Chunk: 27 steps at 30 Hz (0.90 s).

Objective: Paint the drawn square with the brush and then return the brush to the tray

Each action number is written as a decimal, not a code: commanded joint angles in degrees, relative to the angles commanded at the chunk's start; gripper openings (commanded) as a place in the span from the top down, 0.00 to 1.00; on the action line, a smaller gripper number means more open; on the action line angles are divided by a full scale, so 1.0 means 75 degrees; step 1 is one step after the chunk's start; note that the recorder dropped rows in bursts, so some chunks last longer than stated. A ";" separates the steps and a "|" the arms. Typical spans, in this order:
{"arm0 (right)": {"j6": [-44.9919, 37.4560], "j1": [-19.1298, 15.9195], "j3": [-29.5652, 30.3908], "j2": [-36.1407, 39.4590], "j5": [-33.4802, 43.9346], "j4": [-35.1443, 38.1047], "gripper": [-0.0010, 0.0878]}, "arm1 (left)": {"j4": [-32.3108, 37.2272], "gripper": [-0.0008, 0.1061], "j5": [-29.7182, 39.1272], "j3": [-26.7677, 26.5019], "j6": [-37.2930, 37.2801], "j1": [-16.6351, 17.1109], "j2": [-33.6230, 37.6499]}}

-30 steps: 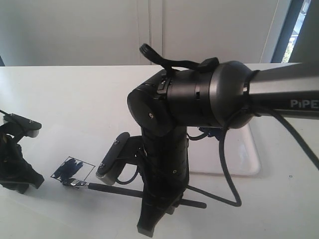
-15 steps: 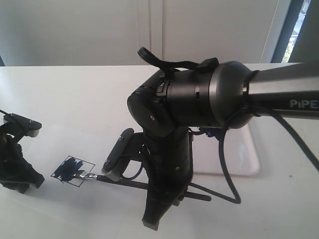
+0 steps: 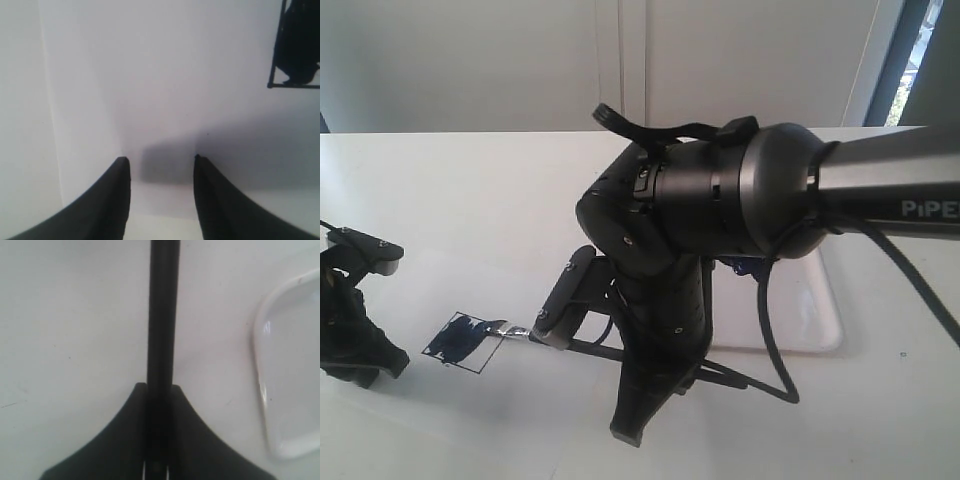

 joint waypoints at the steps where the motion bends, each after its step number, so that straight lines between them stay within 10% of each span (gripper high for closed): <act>1: -0.0092 0.0000 0.0000 0.0000 0.0093 0.0064 0.99 | 0.0000 0.55 0.0000 0.0000 0.0000 0.0000 0.0000; 27: -0.1208 0.0000 0.0000 -0.0259 0.0452 0.1434 0.99 | 0.0000 0.55 -0.0037 0.0000 0.0000 0.0000 0.0000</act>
